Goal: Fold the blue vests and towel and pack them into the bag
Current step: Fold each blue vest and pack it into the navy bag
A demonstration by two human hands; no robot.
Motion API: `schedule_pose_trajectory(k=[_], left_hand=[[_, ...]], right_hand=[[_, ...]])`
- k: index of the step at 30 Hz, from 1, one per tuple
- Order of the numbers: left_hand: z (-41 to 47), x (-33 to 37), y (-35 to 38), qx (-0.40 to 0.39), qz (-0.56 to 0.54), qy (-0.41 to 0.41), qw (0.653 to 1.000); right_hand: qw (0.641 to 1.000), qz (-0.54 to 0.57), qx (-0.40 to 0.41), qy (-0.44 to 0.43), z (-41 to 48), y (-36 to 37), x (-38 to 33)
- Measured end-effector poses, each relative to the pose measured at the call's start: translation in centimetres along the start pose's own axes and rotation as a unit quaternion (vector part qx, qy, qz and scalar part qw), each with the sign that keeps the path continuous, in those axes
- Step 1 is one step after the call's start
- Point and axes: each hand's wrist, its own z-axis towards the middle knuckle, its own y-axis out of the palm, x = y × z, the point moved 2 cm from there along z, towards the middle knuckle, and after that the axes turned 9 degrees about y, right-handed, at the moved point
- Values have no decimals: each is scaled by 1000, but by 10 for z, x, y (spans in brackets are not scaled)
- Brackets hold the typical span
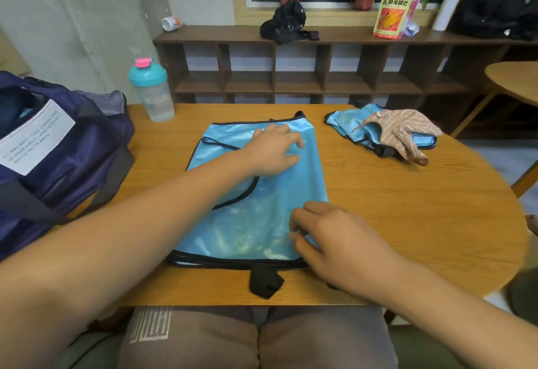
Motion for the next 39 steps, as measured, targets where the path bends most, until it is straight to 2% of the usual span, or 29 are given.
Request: schedule_pose_trajectory(k=[6, 15, 18, 24, 29, 34, 39], left_hand=[[-92, 13, -23, 14, -28, 87, 996], [-207, 33, -43, -76, -57, 115, 989], [-231, 32, -40, -110, -24, 110, 988], [-245, 31, -36, -108, 101, 104, 984], [-243, 31, -34, -111, 117, 93, 982], [-247, 25, -35, -97, 72, 62, 991], [-255, 12, -42, -90, -21, 8, 996]], right_hand=[[997, -20, -11, -77, -6, -1, 12], [981, -125, -17, -149, -10, 5, 2], [975, -153, -21, -158, -10, 6, 1], [975, -171, -27, -141, -7, 9, 0], [970, -209, -45, -113, -2, 11, -3], [980, -166, -28, -104, -3, 1, 3], [995, -50, -61, -63, -9, -14, 19]])
